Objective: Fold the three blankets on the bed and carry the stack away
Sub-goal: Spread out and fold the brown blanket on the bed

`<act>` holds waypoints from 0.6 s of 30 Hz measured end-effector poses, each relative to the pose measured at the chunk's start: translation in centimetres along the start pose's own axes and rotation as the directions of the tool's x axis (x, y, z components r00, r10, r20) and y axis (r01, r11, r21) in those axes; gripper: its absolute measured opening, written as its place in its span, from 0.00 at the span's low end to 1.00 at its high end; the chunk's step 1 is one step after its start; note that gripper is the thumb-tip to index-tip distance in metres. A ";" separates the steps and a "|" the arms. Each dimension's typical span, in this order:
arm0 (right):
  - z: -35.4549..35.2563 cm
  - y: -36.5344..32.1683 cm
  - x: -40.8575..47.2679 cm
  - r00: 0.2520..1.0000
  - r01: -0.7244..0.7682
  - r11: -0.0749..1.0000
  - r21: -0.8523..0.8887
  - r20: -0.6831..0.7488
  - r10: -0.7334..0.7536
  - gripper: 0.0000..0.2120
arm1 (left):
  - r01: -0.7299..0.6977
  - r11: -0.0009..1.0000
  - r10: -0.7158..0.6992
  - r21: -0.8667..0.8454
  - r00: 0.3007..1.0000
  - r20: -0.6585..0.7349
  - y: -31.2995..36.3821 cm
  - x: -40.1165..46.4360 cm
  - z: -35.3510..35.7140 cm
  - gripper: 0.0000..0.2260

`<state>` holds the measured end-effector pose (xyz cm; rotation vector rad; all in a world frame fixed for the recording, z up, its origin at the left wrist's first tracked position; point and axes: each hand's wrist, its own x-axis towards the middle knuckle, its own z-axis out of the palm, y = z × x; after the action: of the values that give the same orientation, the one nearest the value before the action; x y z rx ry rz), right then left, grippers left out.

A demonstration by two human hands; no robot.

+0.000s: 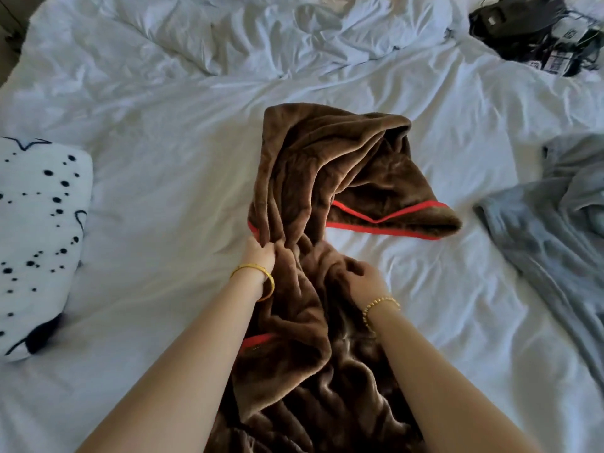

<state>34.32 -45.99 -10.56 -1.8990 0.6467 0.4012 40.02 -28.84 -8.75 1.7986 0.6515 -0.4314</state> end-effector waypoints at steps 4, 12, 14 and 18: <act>-7.4 5.8 -2.3 0.799 -0.262 0.963 0.063 -0.545 0.253 0.13 | -0.046 0.999 0.043 -0.016 0.990 -0.131 -1.4 -1.8 1.2 0.14; -13.4 13.0 -8.8 0.734 -0.445 0.882 -0.158 -0.629 0.257 0.16 | 0.075 0.985 -0.086 0.155 0.995 0.060 -6.7 -7.1 3.4 0.22; -13.5 11.3 -8.3 0.744 -0.354 0.906 -0.232 -0.656 0.123 0.19 | 0.103 0.995 -0.102 -0.011 0.992 0.071 -5.0 -7.2 3.6 0.22; -13.1 5.4 -6.5 0.752 -0.028 0.933 -0.359 -0.623 -0.218 0.23 | -0.028 0.994 0.024 -0.108 0.999 -0.037 0.3 -6.8 4.0 0.21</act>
<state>25.69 -58.05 -5.74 -2.4241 0.9761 -0.2767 35.02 -34.23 -5.78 1.7134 0.6635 -0.3408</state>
